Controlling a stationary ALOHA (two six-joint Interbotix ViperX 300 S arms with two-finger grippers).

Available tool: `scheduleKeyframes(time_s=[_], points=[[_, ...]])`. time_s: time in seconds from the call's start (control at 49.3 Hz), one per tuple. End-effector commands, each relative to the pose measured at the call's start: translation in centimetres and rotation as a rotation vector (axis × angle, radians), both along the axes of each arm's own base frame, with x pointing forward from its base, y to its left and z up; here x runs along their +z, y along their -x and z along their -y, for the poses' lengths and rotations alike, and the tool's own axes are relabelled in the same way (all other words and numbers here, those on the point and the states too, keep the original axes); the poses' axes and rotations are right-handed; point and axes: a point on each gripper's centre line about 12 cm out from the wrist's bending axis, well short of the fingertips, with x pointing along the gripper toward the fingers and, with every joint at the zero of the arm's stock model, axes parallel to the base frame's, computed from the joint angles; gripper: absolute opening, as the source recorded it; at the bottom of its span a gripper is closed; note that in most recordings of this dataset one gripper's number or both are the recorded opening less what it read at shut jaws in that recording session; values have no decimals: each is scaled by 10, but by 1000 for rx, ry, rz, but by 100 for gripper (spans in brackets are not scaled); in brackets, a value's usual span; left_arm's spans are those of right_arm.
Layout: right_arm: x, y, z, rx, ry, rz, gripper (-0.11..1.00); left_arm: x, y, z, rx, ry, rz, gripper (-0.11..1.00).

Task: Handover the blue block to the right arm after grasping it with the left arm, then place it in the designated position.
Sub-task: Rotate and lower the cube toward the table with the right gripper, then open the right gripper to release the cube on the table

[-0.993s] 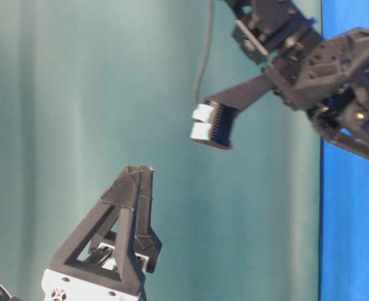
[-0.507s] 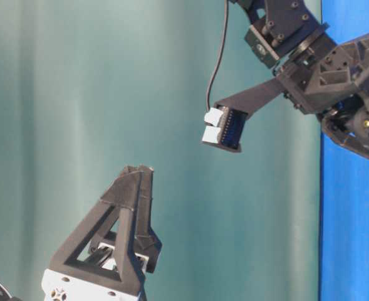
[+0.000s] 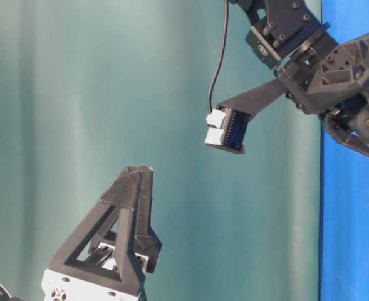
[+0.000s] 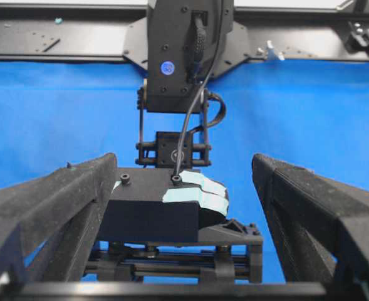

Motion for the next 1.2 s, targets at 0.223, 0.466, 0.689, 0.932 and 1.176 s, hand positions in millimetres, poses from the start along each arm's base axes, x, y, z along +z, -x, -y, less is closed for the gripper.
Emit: scheduleKeyframes(time_s=[0.223, 0.466, 0.689, 0.932, 1.176], points=[[13, -8, 0, -13, -14, 45, 52, 13, 2, 2, -4, 0, 38, 93], [18, -9, -1, -21, -20, 47, 93, 13, 2, 2, -4, 0, 37, 93], [39, -2, -2, -19, -17, 55, 91, 13, 2, 2, -4, 0, 38, 93], [73, 12, -6, -14, -13, 87, 91, 13, 2, 2, -4, 0, 38, 93], [119, 37, -9, -4, 1, 134, 90, 13, 2, 2, -4, 0, 38, 93]])
